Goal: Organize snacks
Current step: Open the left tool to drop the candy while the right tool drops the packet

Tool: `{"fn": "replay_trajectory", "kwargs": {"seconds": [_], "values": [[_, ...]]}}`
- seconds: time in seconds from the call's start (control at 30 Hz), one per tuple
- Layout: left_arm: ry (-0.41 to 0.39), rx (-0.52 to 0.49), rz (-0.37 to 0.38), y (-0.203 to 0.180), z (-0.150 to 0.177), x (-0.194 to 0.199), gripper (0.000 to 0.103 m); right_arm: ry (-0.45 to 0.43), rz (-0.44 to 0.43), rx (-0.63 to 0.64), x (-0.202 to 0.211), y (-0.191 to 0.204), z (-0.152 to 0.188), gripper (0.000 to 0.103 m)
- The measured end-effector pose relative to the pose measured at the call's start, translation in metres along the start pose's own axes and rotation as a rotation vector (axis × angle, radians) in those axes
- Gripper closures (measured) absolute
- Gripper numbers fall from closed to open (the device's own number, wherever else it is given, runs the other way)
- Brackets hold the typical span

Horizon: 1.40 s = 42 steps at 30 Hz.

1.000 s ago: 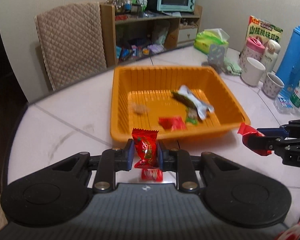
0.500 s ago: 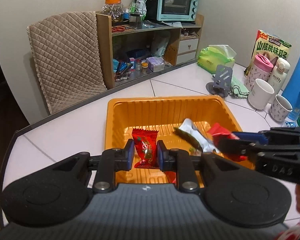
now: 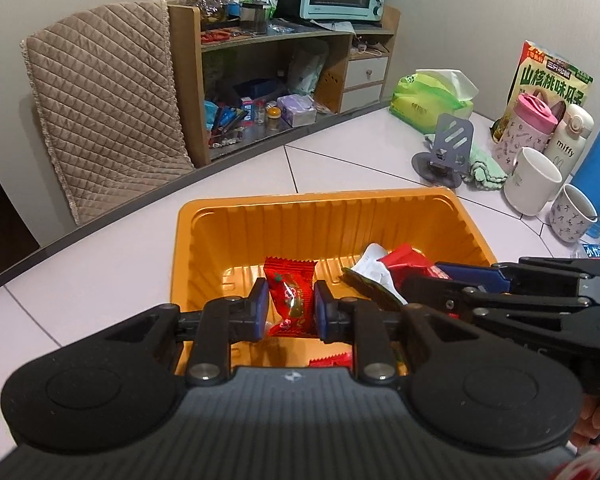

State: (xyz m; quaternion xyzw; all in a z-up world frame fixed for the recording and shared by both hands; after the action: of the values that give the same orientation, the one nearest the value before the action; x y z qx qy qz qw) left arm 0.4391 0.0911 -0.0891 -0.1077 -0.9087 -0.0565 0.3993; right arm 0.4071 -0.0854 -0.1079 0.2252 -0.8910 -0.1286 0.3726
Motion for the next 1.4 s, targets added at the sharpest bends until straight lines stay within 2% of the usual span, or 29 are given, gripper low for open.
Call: {"fn": "replay_trajectory", "kwargs": {"seconds": [0.3, 0.37, 0.7, 1.03, 1.17, 1.23, 1.3, 1.37, 1.4], "values": [[0.01, 0.003, -0.003, 0.001, -0.006, -0.022, 0.081, 0.0, 0.019, -0.042, -0.01, -0.013, -0.006, 0.076], [0.007, 0.008, -0.008, 0.003, -0.008, -0.023, 0.074, -0.001, 0.018, -0.048, -0.01, -0.014, -0.007, 0.076], [-0.002, 0.056, -0.016, 0.024, -0.008, -0.011, 0.072, -0.002, 0.008, -0.045, -0.009, -0.008, -0.007, 0.076], [0.002, 0.067, -0.016, 0.029, -0.005, -0.005, 0.072, -0.002, -0.009, -0.04, -0.016, 0.0, -0.008, 0.076], [-0.001, 0.073, -0.02, 0.031, -0.005, -0.002, 0.069, -0.022, -0.022, -0.077, -0.017, 0.001, -0.012, 0.076], [-0.002, 0.085, -0.015, 0.033, -0.004, 0.0, 0.066, -0.025, -0.036, -0.105, -0.016, 0.001, -0.016, 0.072], [-0.008, 0.091, -0.015, 0.034, -0.004, 0.004, 0.065, -0.049, -0.043, -0.121, -0.012, 0.001, -0.019, 0.061], [-0.011, 0.089, -0.02, 0.034, -0.003, 0.007, 0.065, -0.082, -0.035, -0.13, -0.006, 0.001, -0.021, 0.044], [-0.012, 0.089, -0.021, 0.035, -0.002, 0.009, 0.065, -0.091, -0.037, -0.133, -0.004, 0.001, -0.022, 0.043]]}}
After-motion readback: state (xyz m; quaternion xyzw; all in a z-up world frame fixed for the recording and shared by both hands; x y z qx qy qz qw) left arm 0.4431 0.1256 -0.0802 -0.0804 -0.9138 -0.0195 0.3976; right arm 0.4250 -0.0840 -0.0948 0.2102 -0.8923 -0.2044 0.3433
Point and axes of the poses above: each gripper's, at about its wrist camera, not at the fingertips, and x roughly against the way its jaws point, y to its left, z to its underside, the point moved 1 cm from there along -x, roughly the way its jaws point, and after that the axes turned 7 degrees about -x, right-handed, at the moved point
